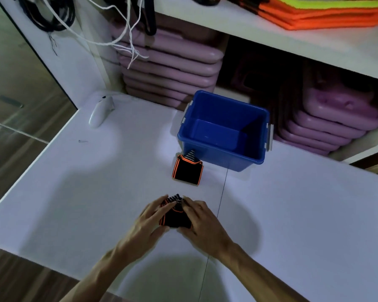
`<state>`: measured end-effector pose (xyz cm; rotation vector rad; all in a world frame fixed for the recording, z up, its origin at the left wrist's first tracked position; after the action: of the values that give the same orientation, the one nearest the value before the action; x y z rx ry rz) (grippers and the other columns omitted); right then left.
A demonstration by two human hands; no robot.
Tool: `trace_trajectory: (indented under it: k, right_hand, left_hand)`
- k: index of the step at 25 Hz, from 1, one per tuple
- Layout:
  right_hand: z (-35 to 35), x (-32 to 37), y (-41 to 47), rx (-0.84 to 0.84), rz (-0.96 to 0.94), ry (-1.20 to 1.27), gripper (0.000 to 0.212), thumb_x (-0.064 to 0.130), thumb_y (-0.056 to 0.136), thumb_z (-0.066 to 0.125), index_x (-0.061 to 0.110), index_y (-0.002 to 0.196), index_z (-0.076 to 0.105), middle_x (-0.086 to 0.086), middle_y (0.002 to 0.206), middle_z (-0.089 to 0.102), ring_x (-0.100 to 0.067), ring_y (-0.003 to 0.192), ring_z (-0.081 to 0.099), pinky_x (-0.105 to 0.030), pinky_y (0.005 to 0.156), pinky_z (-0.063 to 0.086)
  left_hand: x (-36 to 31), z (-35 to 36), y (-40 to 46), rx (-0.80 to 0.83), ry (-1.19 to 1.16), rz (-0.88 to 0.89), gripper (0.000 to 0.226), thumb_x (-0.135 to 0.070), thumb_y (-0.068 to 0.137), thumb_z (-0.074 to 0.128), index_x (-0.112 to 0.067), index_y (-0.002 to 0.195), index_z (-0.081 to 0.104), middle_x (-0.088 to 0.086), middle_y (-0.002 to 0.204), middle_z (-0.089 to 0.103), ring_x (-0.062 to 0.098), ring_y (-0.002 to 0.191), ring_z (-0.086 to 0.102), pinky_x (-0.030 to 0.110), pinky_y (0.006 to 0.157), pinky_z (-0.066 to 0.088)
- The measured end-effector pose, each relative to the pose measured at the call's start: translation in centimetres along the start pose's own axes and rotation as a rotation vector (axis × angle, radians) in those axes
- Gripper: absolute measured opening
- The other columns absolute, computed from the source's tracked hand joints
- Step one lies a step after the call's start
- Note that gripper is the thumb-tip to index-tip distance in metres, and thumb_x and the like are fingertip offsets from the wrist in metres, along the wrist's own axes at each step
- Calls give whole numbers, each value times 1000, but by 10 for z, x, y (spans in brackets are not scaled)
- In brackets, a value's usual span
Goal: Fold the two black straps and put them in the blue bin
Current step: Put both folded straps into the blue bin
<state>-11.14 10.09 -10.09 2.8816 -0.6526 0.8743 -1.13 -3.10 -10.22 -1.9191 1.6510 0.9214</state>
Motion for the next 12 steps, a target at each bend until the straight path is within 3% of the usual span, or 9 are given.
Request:
trace_trajectory:
  k: [4,7,12]
  right_hand:
    - [-38,-5,-15,-157,-2,-1,61,35,96,58,6,146,37,-10,147,44,-29,123,45,-41,102,45]
    - [-100,-4,6,-320,-34,-61,59,32,96,58,5,145,40,-10,147,45,-27,124,45,-36,105,42]
    - [-191,-21,72,-430,-7,-129,66,41,93,57,5,145,39,-12,144,47,-26,123,43,-33,106,37]
  left_hand:
    - [-35,-12,32,40,31,160,55,-24,92,56,-22,145,39,4,151,34,19,136,39,35,106,42]
    - [-64,-46,84,16,56,307,54,-22,92,59,-16,143,42,7,152,35,20,137,39,35,110,39]
    - [-77,-106,186,-94,43,337,62,-35,94,55,-16,148,33,4,158,26,16,145,26,32,116,28]
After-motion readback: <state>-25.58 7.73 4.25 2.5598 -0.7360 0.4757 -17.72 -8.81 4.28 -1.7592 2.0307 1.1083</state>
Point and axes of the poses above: each hand's wrist, its own y-axis towards the middle knuckle, its own z-axis out of the palm, x = y × z, the point moved 6 cm from there along y, towards the middle knuckle
